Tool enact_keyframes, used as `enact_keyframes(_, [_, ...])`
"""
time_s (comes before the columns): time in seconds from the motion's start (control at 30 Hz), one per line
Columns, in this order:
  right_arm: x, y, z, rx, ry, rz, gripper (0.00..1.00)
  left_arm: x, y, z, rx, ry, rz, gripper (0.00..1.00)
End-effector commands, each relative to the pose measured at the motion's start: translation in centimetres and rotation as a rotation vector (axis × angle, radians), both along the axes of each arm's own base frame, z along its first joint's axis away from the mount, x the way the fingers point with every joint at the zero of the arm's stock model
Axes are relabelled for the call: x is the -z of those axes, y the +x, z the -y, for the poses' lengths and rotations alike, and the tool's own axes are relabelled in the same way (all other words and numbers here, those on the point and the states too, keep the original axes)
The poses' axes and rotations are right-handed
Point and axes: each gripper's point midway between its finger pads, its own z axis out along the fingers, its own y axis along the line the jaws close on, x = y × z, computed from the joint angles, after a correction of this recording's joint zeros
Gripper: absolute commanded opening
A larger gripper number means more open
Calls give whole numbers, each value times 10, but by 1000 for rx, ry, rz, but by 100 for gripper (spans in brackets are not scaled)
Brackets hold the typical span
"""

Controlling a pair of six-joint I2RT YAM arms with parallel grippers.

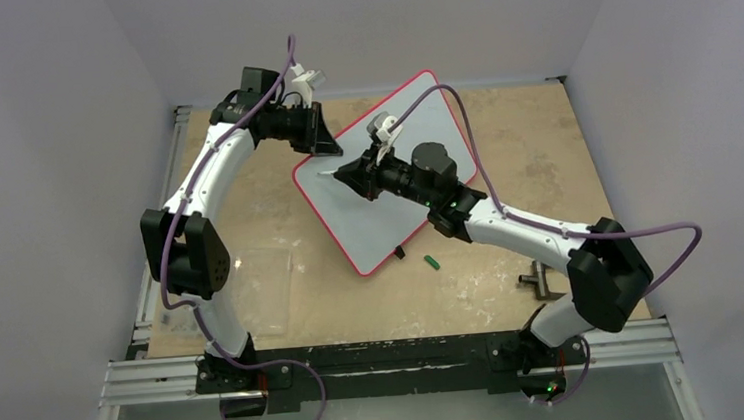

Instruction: Write a sentence on the whiteboard

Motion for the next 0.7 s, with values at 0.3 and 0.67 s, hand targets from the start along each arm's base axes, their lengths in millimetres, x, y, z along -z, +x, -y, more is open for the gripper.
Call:
enact_keyframes(0.3, [-23, 28, -2, 111, 37, 41, 0, 20, 14, -25, -51, 201, 115, 0])
enact_keyframes(0.67, [-6, 29, -14, 68, 13, 4, 0, 20, 13, -23, -48, 203, 117, 0])
